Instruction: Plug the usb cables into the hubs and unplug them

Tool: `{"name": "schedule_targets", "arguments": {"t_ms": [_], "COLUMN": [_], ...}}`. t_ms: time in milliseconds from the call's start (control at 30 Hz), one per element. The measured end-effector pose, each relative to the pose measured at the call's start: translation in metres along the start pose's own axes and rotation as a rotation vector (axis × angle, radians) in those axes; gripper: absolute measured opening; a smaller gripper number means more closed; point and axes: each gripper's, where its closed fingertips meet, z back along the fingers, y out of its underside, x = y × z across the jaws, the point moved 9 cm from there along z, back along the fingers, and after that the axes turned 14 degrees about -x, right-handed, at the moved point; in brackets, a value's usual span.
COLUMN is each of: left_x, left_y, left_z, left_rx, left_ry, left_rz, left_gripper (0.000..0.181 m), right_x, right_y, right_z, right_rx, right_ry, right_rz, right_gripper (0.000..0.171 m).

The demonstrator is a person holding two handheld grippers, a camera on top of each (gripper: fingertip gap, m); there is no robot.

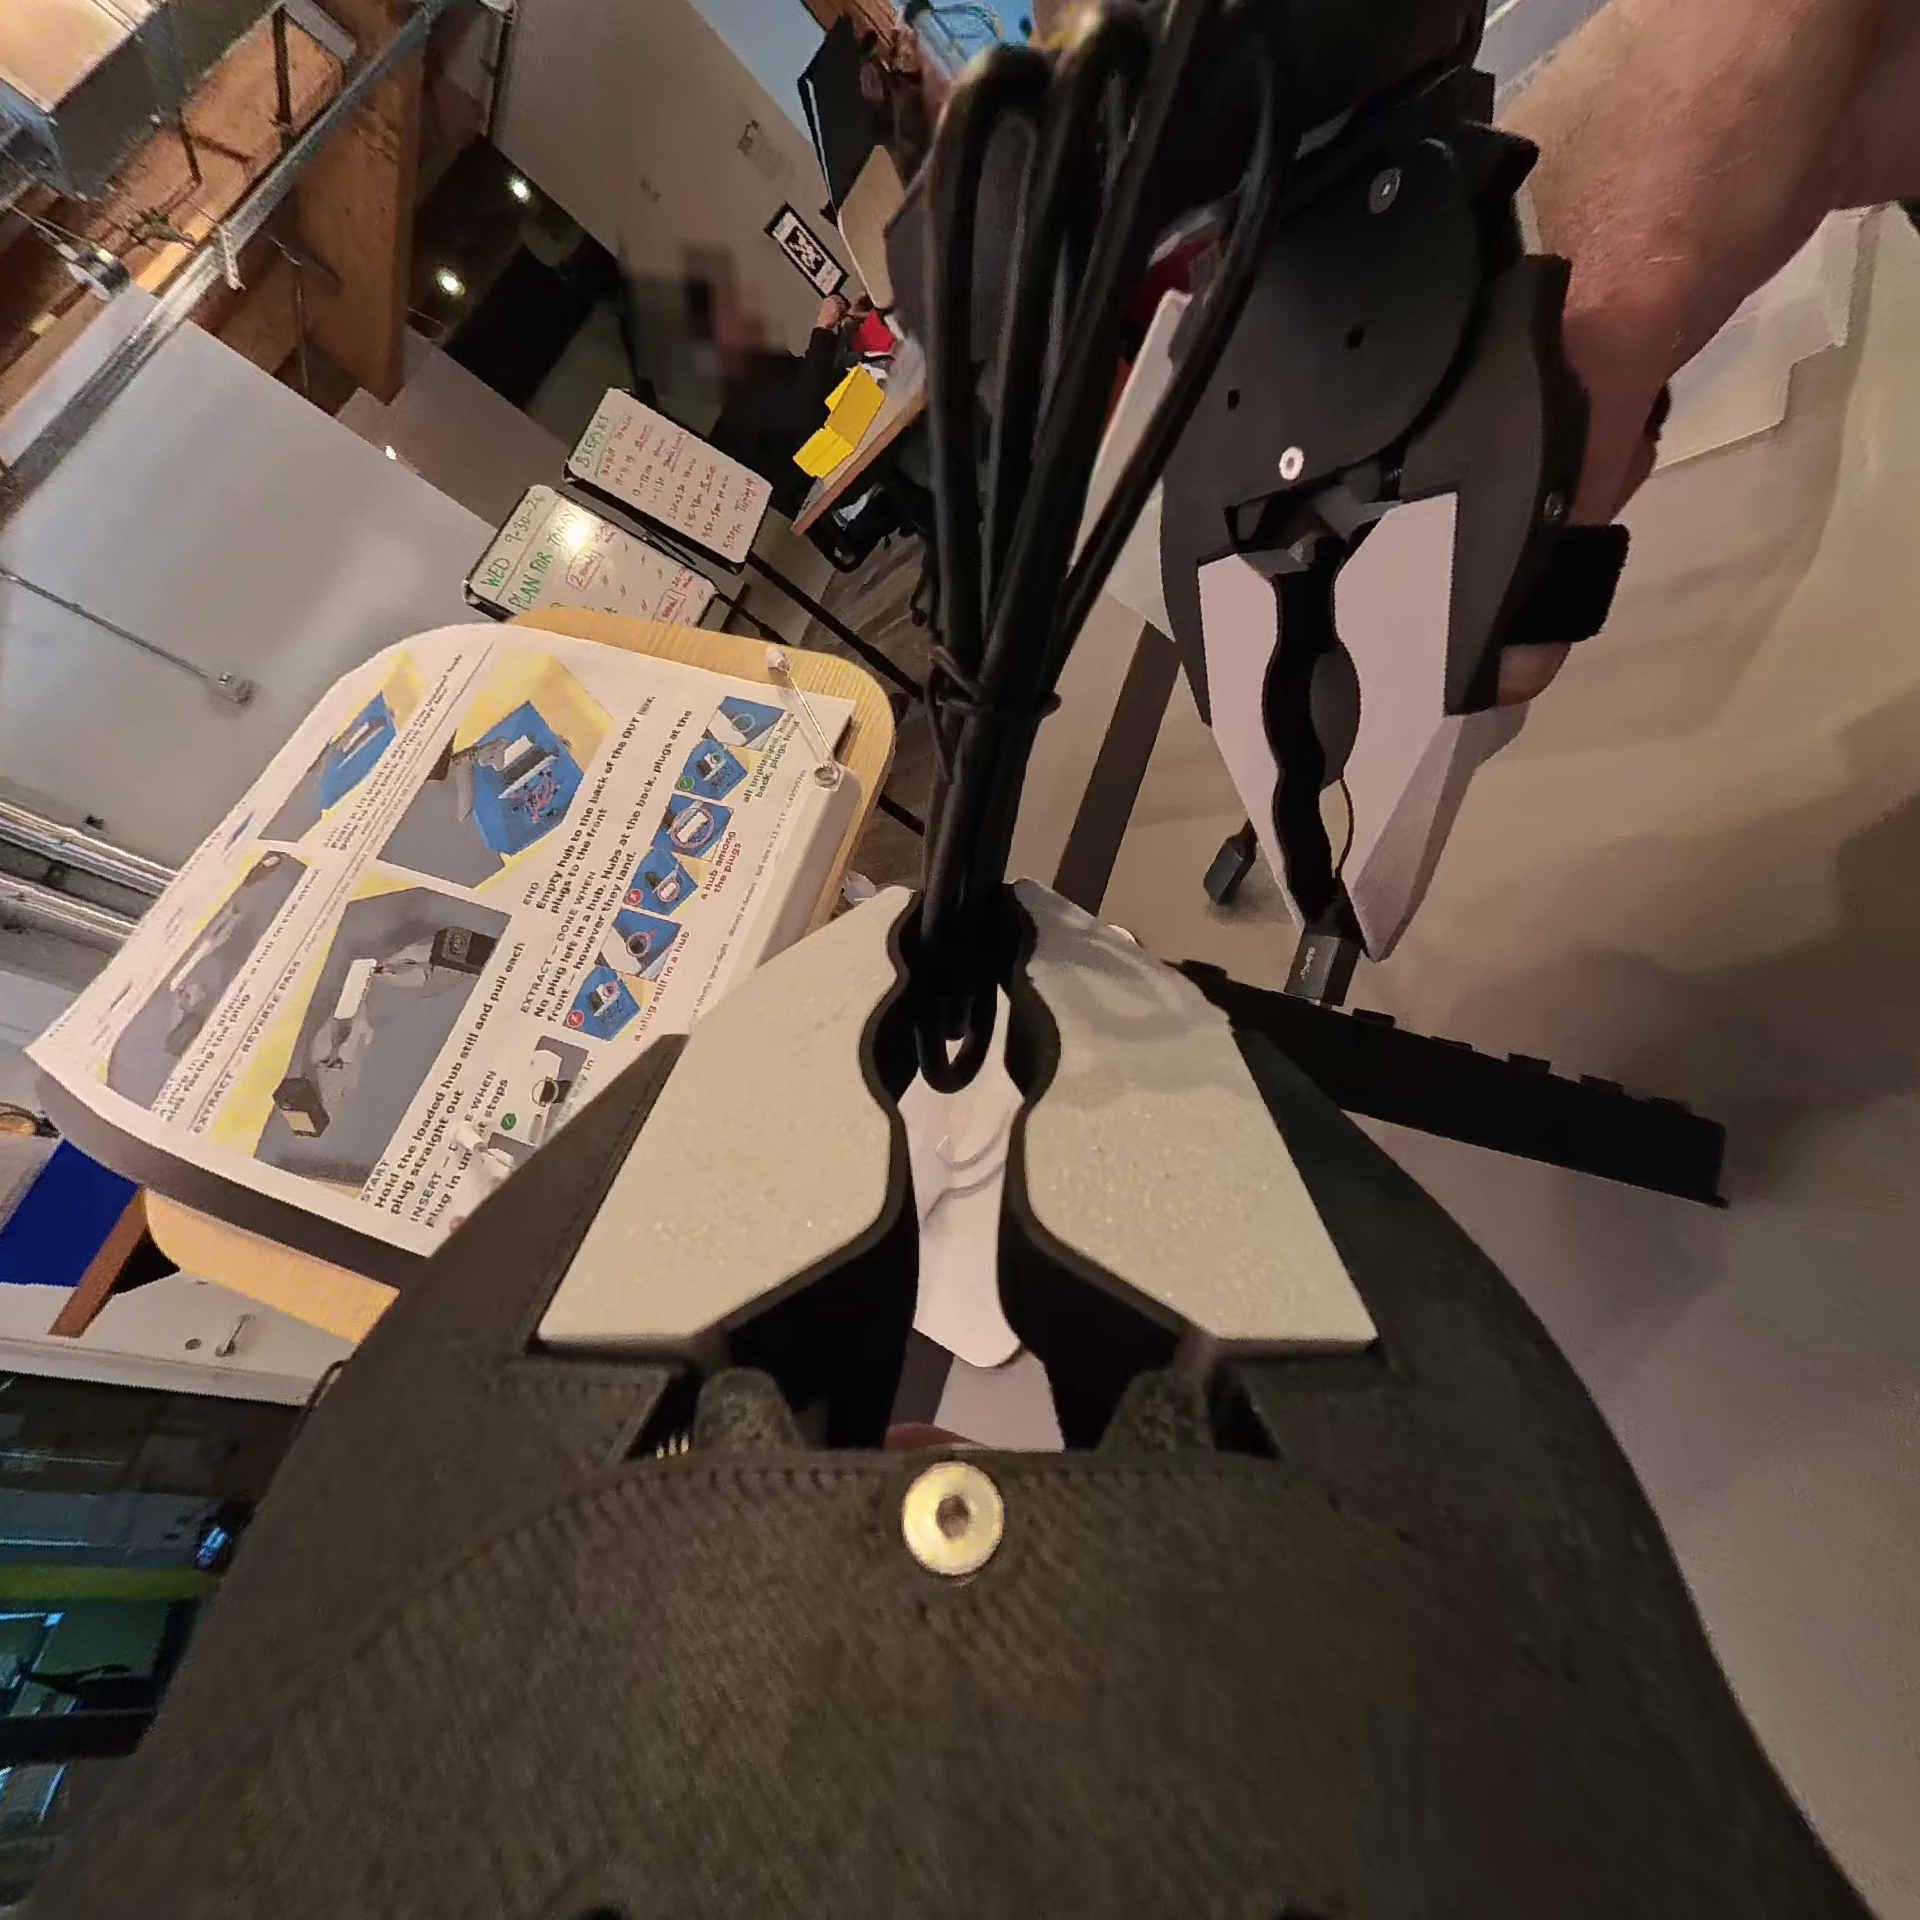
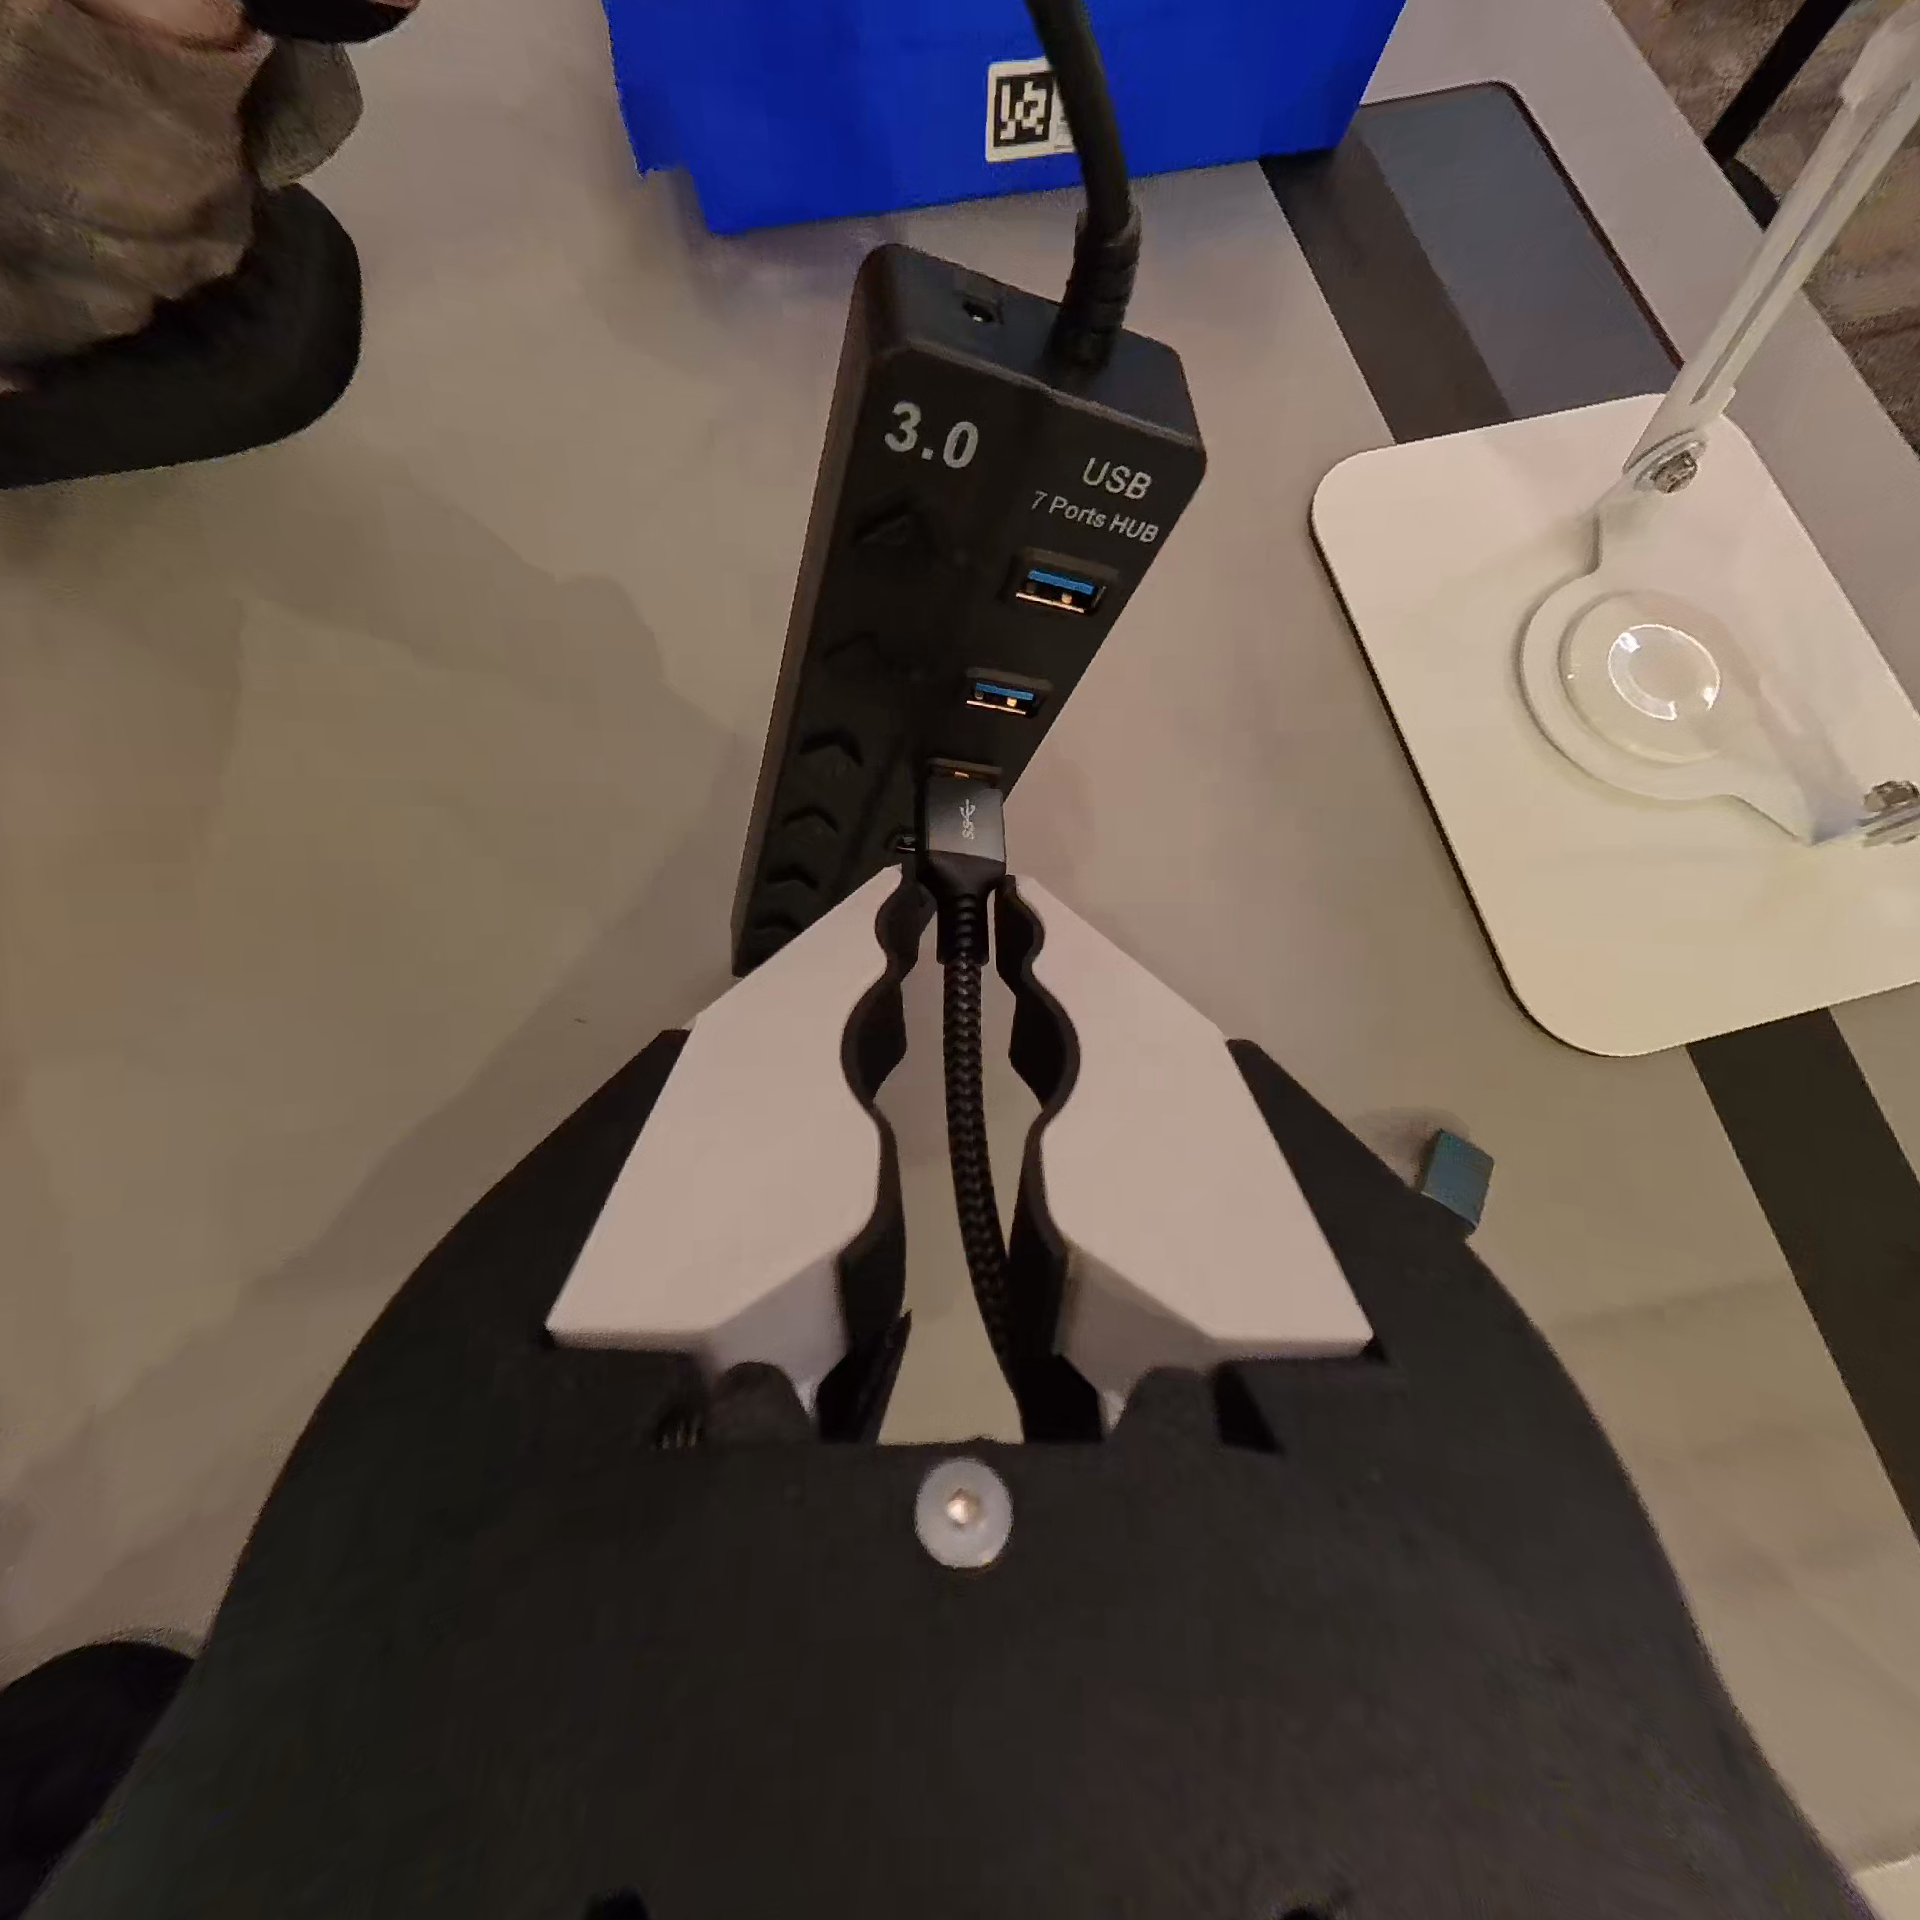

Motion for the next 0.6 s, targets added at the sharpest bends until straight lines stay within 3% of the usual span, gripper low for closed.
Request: {"name": "schedule_targets", "arguments": {"t_ms": [133, 200, 367, 467, 600], "left_x": [0.008, 0.016, 0.031, 0.011, -0.024], "left_y": [0.007, 0.013, 0.045, 0.07, 0.09], "left_z": [0.007, 0.013, 0.03, 0.022, -0.005], "left_rx": [-0.01, 0.003, 0.021, 0.106, 0.159], "left_ry": [0.05, 0.106, 0.244, 0.379, 0.448], "left_rz": [0.086, 0.204, 0.496, 0.576, 0.572], "left_gripper": [0.024, 0.049, 0.065, 0.08, 0.083], "right_x": [-0.003, -0.005, -0.008, -0.005, -0.002], "right_y": [0.003, 0.005, 0.007, 0.007, 0.006], "right_z": [0.0, 0.001, 0.003, 0.003, 0.001], "right_rx": [-0.038, -0.053, -0.094, -0.111, -0.124], "right_ry": [-0.01, -0.011, -0.011, -0.029, -0.045], "right_rz": [0.045, 0.048, 0.109, 0.138, 0.168], "right_gripper": [0.011, 0.011, 0.011, 0.011, 0.011]}}
